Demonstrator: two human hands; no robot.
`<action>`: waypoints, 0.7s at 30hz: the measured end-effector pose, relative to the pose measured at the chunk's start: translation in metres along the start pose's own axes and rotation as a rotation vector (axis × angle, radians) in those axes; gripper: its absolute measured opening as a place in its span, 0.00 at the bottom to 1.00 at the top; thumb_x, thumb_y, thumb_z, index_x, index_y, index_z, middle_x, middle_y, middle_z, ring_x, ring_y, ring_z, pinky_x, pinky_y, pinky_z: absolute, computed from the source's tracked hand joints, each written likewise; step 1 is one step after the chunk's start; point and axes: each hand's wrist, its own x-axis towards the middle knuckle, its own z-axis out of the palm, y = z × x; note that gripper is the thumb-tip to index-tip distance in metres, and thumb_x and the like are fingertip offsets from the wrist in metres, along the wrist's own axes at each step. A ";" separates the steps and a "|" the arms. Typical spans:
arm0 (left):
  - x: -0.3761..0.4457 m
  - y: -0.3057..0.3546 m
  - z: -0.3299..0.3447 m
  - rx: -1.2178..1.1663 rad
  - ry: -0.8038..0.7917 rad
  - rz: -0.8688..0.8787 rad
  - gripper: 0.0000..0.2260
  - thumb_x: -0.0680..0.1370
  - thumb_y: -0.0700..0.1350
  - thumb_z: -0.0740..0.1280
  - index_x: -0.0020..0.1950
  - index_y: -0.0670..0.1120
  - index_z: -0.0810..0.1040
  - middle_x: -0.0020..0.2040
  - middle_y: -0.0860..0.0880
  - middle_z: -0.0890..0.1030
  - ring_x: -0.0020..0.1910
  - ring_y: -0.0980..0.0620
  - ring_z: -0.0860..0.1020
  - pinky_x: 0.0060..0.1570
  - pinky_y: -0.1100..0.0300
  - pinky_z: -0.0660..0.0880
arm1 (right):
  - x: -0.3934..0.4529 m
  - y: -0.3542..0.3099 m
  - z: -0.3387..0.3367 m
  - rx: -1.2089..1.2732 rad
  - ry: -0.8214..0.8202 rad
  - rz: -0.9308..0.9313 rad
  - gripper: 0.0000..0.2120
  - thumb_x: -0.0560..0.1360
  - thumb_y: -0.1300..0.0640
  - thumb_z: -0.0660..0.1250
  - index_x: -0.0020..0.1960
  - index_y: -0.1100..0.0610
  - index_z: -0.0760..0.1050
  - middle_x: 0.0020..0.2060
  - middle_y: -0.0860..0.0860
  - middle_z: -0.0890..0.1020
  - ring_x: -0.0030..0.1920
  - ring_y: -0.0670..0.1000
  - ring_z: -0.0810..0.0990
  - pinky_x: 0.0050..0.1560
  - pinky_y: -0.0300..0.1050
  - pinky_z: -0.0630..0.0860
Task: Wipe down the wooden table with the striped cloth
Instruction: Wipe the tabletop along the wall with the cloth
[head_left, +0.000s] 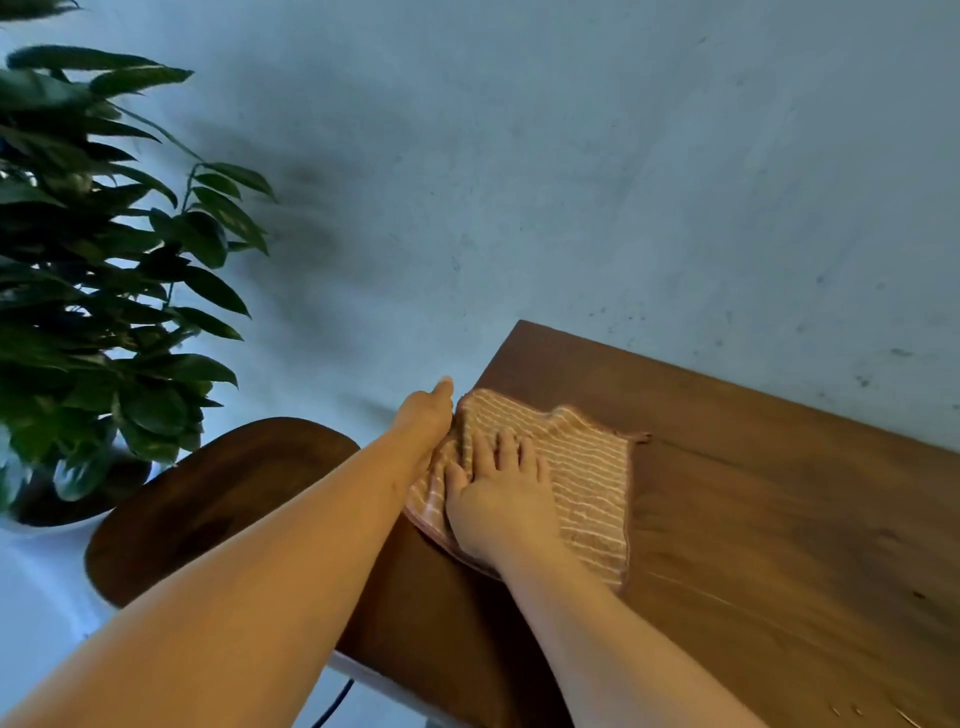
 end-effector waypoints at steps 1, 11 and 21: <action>-0.002 -0.003 -0.002 0.016 0.012 0.004 0.26 0.80 0.60 0.55 0.61 0.39 0.77 0.58 0.39 0.80 0.56 0.39 0.78 0.62 0.45 0.73 | -0.013 -0.007 0.000 -0.002 -0.003 0.001 0.30 0.82 0.40 0.40 0.81 0.50 0.40 0.80 0.55 0.42 0.79 0.58 0.38 0.77 0.57 0.36; -0.090 -0.024 0.006 0.621 0.227 0.341 0.13 0.82 0.49 0.54 0.56 0.44 0.75 0.58 0.42 0.79 0.54 0.43 0.76 0.50 0.53 0.71 | -0.125 0.029 -0.004 -0.090 -0.021 -0.124 0.30 0.81 0.38 0.37 0.80 0.46 0.41 0.80 0.51 0.41 0.78 0.58 0.35 0.72 0.63 0.27; -0.154 -0.055 0.051 1.209 0.058 0.430 0.31 0.79 0.67 0.45 0.79 0.54 0.53 0.80 0.50 0.50 0.78 0.49 0.48 0.76 0.48 0.48 | -0.195 0.230 -0.037 -0.067 0.042 0.230 0.28 0.81 0.38 0.38 0.80 0.42 0.46 0.80 0.43 0.47 0.79 0.48 0.45 0.78 0.52 0.41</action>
